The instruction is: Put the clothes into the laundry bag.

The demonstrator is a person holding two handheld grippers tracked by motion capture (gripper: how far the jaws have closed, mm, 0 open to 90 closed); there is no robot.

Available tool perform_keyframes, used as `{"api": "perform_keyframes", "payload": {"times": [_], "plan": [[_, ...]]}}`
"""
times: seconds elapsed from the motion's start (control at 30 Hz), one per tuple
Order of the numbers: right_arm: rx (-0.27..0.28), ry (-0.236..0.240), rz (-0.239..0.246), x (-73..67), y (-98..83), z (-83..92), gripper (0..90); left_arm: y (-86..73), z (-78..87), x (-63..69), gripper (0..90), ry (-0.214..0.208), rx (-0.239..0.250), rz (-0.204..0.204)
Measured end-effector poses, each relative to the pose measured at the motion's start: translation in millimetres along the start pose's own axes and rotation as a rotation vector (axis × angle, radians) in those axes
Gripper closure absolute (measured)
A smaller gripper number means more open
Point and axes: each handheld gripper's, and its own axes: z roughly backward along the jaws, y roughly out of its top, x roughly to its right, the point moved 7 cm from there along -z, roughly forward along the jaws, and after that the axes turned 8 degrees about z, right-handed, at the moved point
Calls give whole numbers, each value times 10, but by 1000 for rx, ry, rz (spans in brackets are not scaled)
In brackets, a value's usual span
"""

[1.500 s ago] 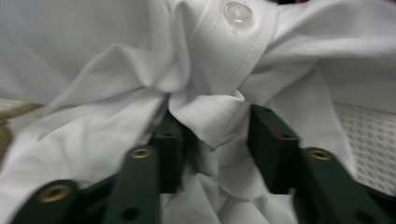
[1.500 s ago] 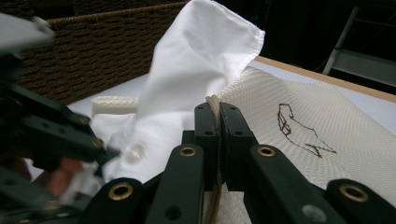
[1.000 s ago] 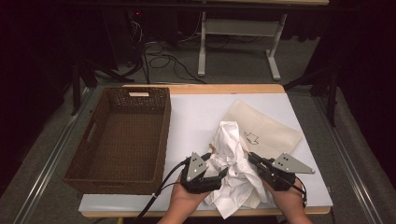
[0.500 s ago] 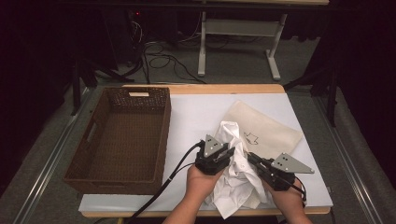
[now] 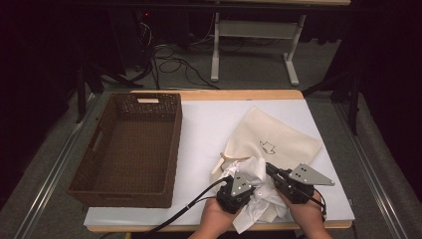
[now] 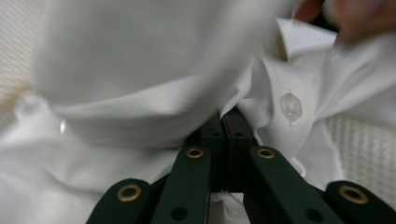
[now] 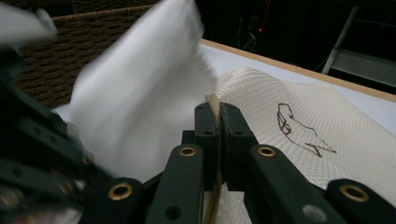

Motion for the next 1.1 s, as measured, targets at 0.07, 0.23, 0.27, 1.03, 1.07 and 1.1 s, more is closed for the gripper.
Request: {"api": "perform_keyframes", "payload": {"times": [0.07,0.23,0.27,1.03,1.07,1.1], "plan": [[1,2,-2,-4,0,5,880,-10,-8,-10,877,-9,20,21],[3,-1,-6,11,-8,6,880,50,140,-9,630,1,100,-3],[3,0,-8,9,-10,7,880,56,185,-9,564,6,108,-4],[6,3,-3,1,-3,6,880,723,567,-177,739,79,330,35],[5,1,-9,5,-4,10,880,655,500,-159,816,71,294,19],[5,1,-9,5,-4,10,880,655,500,-159,850,71,294,19]]}}
